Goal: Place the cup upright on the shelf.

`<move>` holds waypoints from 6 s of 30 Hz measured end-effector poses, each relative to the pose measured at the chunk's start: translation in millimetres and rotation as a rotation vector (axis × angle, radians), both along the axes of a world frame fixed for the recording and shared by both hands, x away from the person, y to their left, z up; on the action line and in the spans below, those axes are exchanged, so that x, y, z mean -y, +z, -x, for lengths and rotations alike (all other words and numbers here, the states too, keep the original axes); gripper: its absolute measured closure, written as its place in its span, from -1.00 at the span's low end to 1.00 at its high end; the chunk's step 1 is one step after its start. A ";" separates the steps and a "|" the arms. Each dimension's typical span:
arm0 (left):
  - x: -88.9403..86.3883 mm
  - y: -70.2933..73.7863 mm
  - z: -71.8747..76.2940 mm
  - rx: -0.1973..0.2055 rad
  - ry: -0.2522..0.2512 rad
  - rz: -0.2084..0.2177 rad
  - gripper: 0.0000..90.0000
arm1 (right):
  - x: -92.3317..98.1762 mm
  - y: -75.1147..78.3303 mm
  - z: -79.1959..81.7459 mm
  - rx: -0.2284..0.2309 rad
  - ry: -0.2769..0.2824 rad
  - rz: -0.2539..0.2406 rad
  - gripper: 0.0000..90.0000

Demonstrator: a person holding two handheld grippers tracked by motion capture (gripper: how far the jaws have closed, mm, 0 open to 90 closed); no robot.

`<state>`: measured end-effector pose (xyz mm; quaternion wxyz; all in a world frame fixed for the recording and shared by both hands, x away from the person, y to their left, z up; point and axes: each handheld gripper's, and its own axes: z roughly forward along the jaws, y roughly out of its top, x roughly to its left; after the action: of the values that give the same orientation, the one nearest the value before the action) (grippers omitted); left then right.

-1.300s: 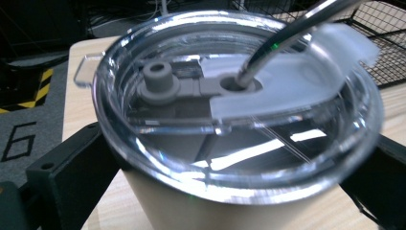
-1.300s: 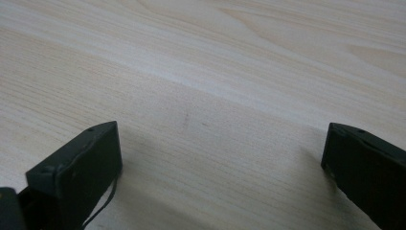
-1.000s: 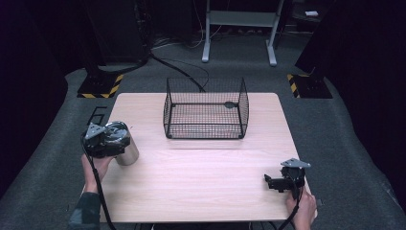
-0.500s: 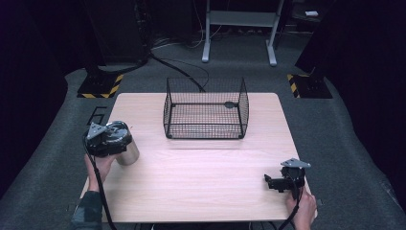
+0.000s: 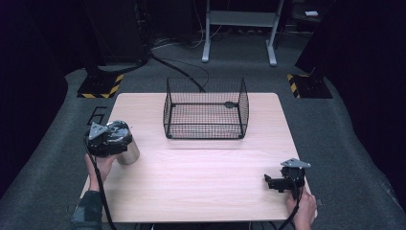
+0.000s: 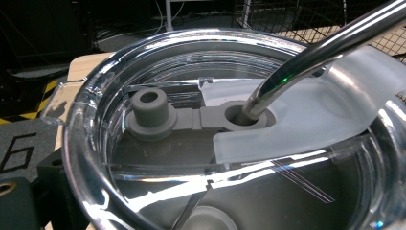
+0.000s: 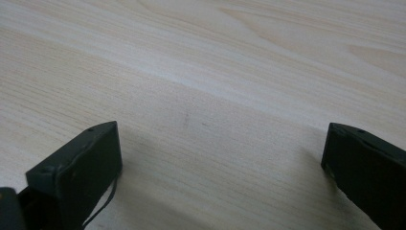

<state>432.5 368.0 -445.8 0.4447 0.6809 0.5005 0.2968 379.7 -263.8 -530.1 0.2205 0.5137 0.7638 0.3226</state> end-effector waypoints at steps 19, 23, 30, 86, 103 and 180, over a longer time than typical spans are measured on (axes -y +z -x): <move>6.6 9.9 10.7 0.021 -0.033 -0.023 -0.92 | 0.0 0.0 0.0 -0.001 0.000 -0.001 -1.00; 9.3 12.8 11.9 0.025 -0.048 -0.015 -0.92 | 0.0 0.0 0.0 -0.001 0.000 -0.001 -1.00; 19.4 19.1 14.4 0.022 -0.085 -0.043 -0.92 | 0.0 0.0 0.0 0.000 0.000 -0.001 -1.00; 95.0 75.7 15.5 0.052 -0.382 0.003 -0.92 | -1.0 -0.1 0.1 -0.003 -0.006 -0.002 -1.00; 119.0 91.1 11.2 0.051 -0.451 0.011 -0.92 | -1.0 0.0 0.1 -0.003 -0.005 -0.003 -1.00; 206.5 167.6 -61.5 0.122 -0.468 -0.010 -0.92 | -1.0 -0.1 0.1 -0.002 -0.008 -0.003 -1.00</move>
<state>494.0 161.5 -278.2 0.5274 0.7613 0.3001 0.2286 379.6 -262.8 -530.2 0.2199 0.5174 0.7616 0.3225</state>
